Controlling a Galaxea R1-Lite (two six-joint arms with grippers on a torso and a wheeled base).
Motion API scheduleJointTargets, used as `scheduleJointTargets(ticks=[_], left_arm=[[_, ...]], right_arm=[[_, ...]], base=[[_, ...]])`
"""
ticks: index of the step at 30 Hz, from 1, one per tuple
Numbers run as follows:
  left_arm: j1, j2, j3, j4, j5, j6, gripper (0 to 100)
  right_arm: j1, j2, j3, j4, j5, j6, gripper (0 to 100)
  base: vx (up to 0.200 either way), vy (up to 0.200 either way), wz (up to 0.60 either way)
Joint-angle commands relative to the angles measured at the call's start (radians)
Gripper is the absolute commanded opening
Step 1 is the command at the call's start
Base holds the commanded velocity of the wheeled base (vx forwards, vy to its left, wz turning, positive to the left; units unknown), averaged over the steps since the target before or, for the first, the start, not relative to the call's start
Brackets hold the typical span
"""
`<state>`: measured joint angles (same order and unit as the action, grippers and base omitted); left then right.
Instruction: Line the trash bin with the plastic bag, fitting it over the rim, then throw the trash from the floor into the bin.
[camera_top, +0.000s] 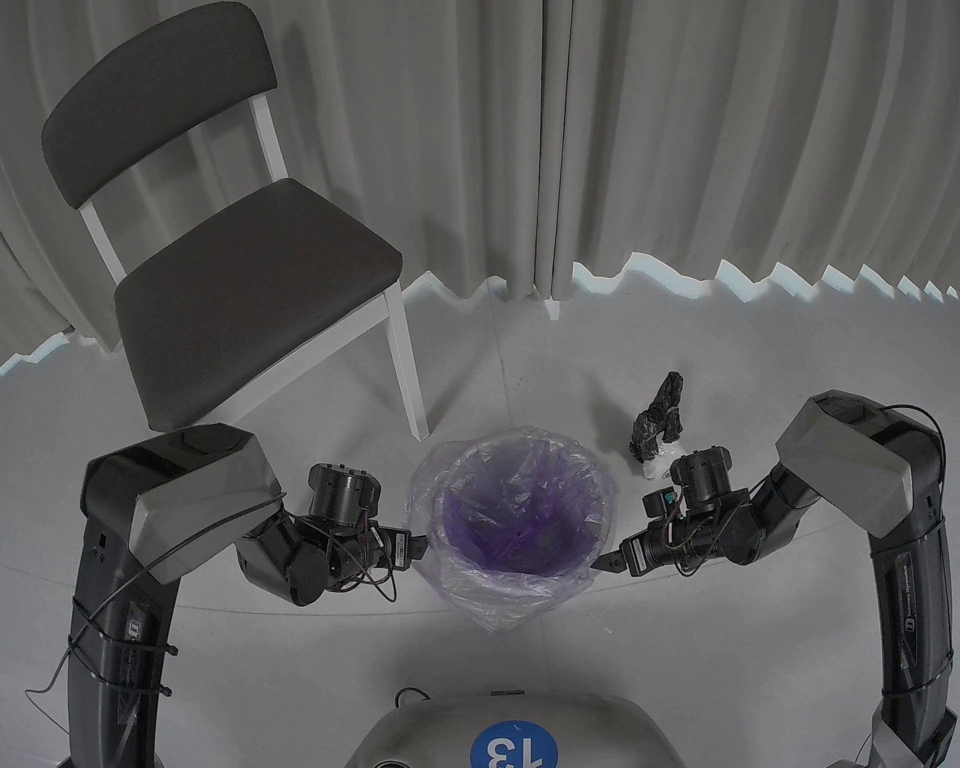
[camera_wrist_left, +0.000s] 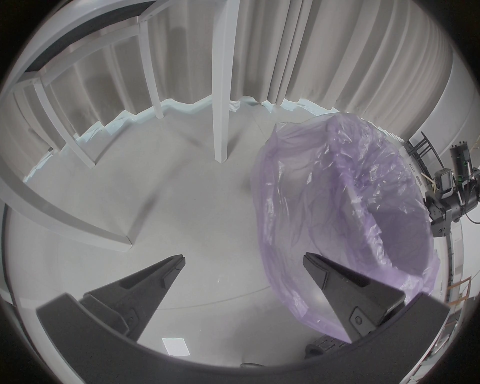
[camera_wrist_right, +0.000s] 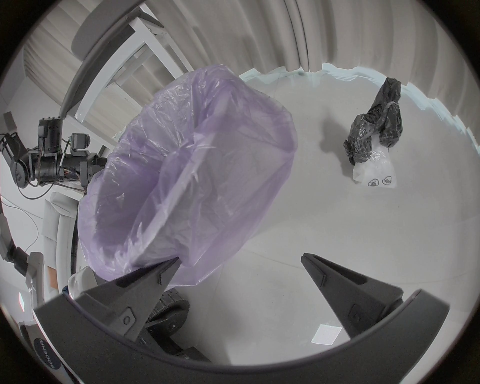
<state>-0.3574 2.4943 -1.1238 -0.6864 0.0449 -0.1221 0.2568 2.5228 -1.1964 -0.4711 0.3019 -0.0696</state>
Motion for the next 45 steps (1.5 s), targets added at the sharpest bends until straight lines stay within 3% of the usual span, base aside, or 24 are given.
scheduleJointTargets(ticks=[1,15,33,45], left_arm=[[-0.005,0.021,-0.053,0.031,0.001,0.002,100],[0.000,0.067,-0.128,0.093,0.010,0.084,100],[-0.009,0.060,-0.105,0.070,0.012,0.058,100],[-0.020,0.066,-0.111,0.068,0.012,0.050,100]], right_arm=[[-0.013,0.028,-0.077,0.054,0.002,-0.018,100],[-0.056,0.111,-0.420,0.433,0.002,-0.084,100],[-0.133,0.145,-0.479,0.384,0.003,-0.104,100],[-0.128,0.177,-0.470,0.325,0.014,-0.084,100]], base=[[0.000,0.000,0.00],[0.000,0.000,0.00],[0.000,0.000,0.00],[0.000,0.000,0.00]])
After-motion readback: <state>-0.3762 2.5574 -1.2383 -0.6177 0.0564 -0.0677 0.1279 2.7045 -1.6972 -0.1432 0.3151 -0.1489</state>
